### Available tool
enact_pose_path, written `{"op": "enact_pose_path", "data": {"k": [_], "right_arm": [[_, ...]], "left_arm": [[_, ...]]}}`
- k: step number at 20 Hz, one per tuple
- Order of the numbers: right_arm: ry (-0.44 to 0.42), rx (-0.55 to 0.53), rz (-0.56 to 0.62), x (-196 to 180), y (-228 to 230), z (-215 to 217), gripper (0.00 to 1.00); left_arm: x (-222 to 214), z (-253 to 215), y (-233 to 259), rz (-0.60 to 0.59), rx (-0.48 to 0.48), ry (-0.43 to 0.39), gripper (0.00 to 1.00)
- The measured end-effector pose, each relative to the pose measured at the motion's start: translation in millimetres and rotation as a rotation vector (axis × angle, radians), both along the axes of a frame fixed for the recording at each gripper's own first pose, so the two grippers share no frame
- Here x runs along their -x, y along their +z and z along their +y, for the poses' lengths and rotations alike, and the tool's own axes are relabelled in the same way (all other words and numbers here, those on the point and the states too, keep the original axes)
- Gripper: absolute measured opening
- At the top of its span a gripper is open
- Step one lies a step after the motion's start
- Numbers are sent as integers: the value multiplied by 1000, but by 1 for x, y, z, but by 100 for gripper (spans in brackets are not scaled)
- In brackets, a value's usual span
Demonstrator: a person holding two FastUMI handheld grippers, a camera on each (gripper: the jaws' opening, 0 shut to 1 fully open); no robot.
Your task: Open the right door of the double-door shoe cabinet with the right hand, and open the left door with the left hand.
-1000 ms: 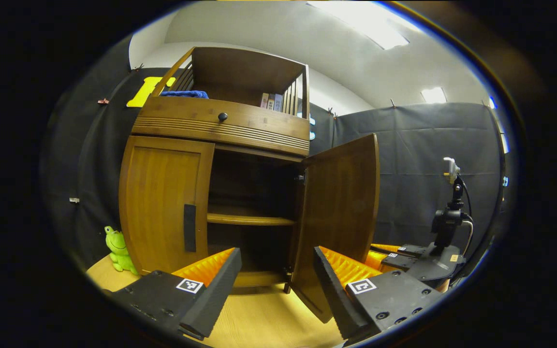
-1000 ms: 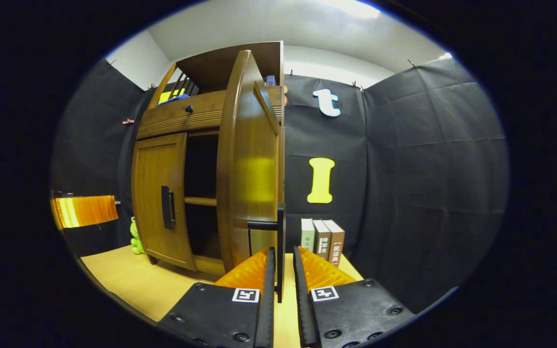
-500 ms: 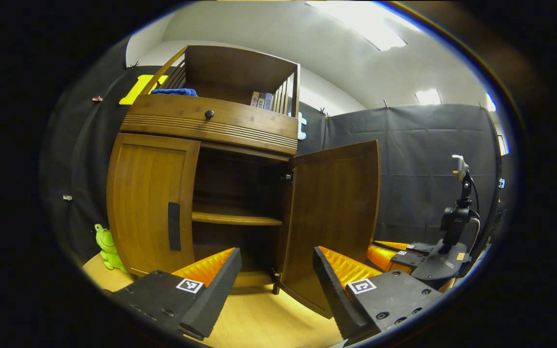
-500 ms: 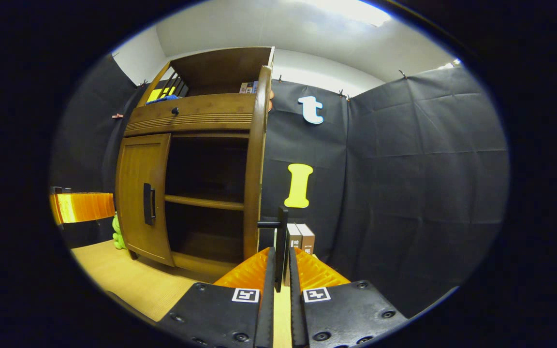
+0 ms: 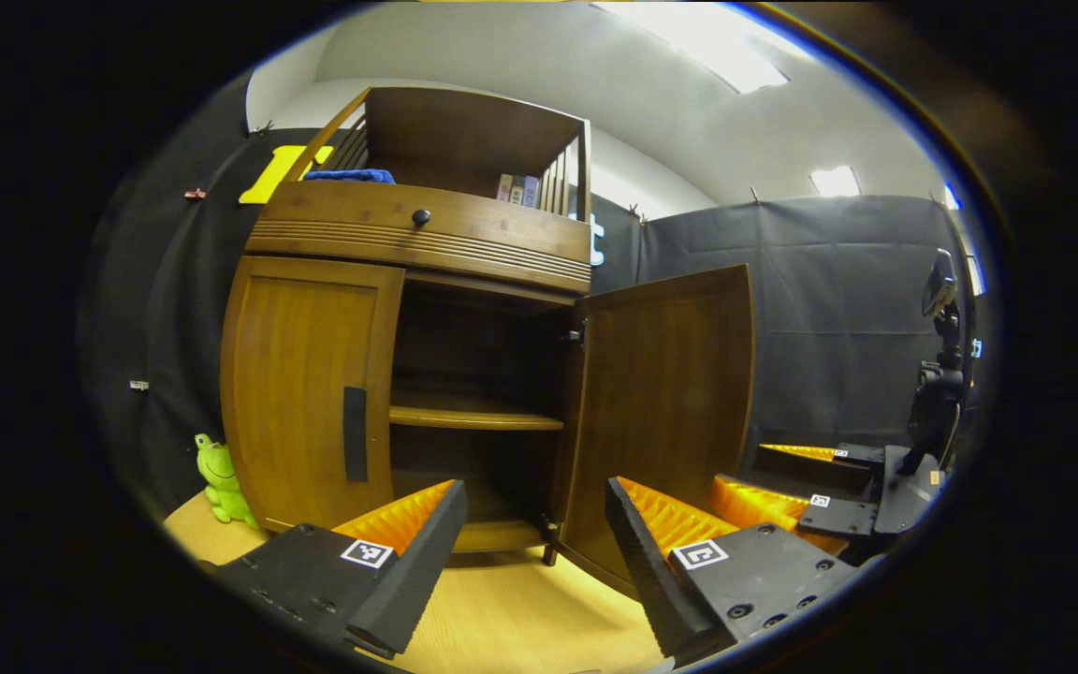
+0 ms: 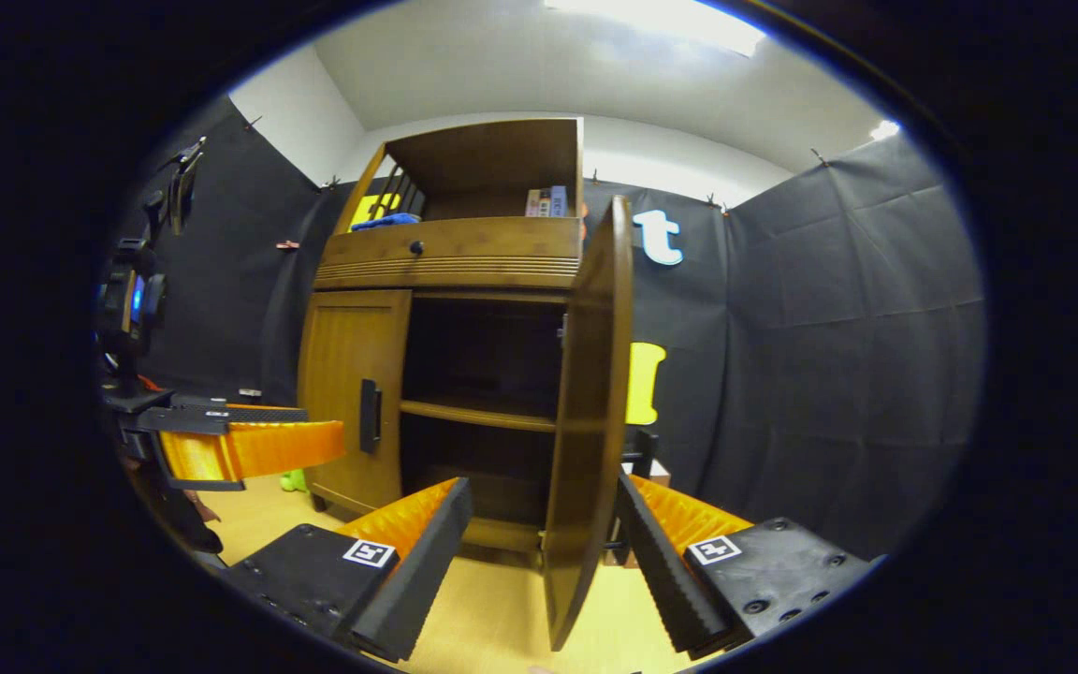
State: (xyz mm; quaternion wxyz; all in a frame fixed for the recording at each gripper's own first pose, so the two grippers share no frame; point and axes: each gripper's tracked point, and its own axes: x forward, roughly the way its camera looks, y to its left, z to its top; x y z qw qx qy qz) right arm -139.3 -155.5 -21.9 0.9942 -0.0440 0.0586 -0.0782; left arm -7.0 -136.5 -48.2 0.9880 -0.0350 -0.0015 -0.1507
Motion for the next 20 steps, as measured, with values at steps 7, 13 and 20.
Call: {"op": "enact_pose_path", "data": {"k": [7,13,20], "right_arm": [[61,-54,-15,-25,-3,23,97],[89,-76,-36,-53,-13,33,97],[97,-105,-27,-77,-32,33,97]], "left_arm": [[-35,46,-15,23,-6,121,93],[-89,85,-27,-26,-8,233,92],[-160,123,-23,-87,41,301,88]]}}
